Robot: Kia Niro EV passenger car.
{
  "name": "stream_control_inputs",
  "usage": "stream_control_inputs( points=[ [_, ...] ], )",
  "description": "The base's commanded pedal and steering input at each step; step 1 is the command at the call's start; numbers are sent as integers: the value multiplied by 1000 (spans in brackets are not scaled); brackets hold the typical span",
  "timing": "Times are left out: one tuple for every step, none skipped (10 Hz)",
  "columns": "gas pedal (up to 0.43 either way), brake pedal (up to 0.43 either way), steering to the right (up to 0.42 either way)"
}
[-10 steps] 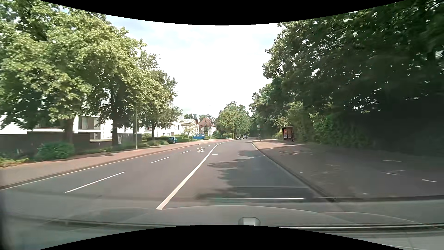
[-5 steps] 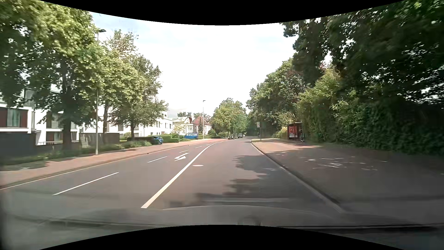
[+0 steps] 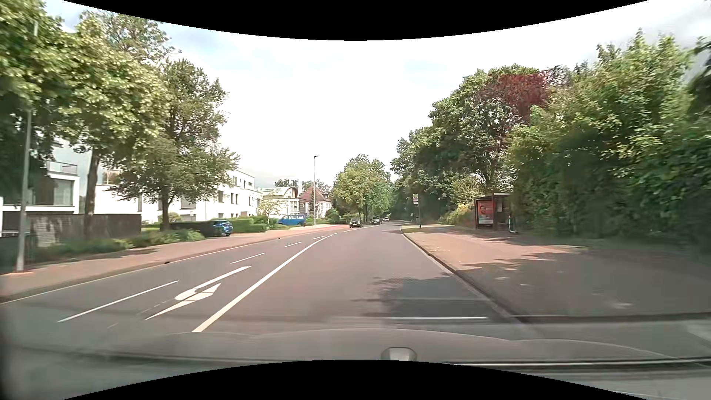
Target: Follow the waypoints while adhering to traffic rules and regulations
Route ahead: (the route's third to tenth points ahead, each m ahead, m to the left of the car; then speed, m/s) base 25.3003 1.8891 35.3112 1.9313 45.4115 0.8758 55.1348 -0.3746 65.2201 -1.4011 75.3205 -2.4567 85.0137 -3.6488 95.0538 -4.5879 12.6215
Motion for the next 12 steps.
stream_control_inputs(
  points=[
    [169, 18, 6],
    [169, 18, 7],
    [157, 18, 7],
    [157, 18, 7],
    [157, 18, 7],
    [157, 18, 7],
    [157, 18, 7],
    [157, 18, 7],
    [157, 18, 6],
    [157, 18, 6],
    [150, 18, 6],
    [150, 18, 7]
  ],
)
